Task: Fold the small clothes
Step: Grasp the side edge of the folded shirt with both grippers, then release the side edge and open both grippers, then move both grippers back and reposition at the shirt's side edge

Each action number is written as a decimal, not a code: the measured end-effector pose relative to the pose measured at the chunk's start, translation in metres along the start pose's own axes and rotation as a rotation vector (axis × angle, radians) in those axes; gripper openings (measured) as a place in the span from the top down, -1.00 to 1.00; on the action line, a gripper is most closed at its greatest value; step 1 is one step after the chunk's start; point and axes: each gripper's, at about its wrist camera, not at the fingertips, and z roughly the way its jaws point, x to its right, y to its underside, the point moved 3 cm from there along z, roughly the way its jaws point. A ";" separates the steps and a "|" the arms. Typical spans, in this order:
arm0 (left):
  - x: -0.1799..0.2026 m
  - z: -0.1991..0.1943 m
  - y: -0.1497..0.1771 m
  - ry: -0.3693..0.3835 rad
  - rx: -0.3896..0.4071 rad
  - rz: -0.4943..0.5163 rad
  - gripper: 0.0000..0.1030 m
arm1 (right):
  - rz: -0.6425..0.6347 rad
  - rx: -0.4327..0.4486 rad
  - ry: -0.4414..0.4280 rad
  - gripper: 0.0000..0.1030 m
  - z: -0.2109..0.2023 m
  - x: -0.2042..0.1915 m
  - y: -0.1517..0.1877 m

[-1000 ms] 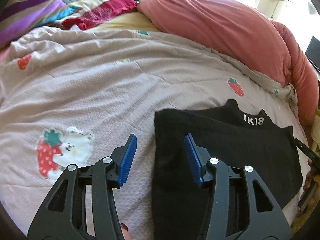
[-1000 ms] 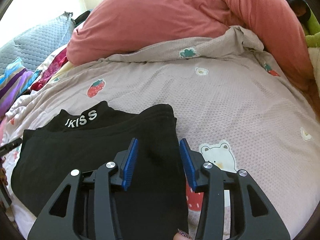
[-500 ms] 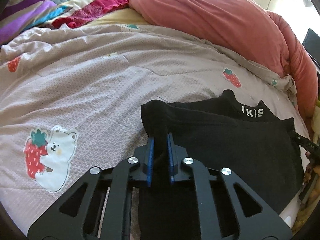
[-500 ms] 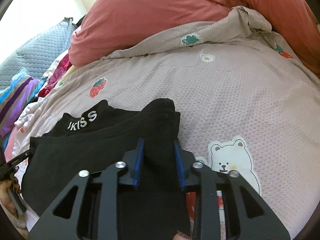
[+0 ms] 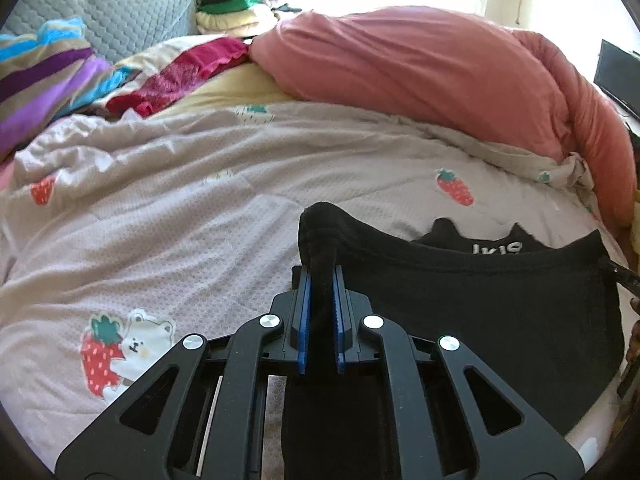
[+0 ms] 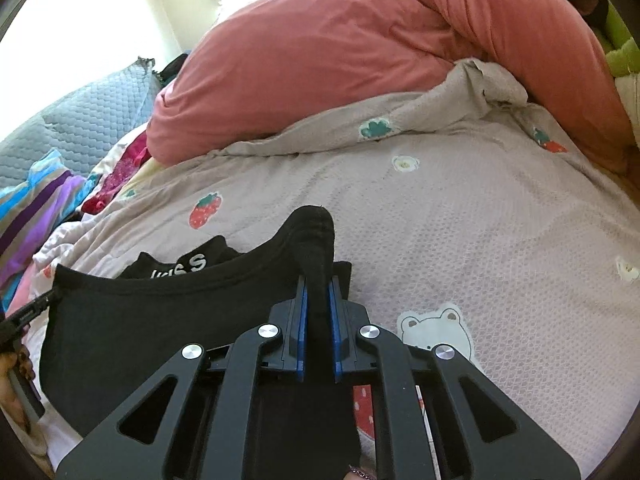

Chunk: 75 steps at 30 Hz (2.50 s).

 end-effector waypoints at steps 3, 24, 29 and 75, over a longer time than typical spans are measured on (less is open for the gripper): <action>-0.001 0.011 0.006 -0.016 -0.031 0.003 0.92 | 0.010 -0.007 0.013 0.84 0.005 0.005 0.004; 0.001 0.014 0.025 -0.080 -0.093 0.032 0.65 | 0.062 -0.056 0.023 0.45 -0.003 0.006 0.026; 0.003 0.006 0.026 -0.083 -0.086 0.033 0.60 | 0.055 -0.035 0.012 0.34 -0.018 0.002 0.027; -0.011 -0.083 0.096 -0.050 -0.079 -0.082 -0.38 | -0.246 -0.067 -0.051 -0.59 -0.098 -0.092 0.108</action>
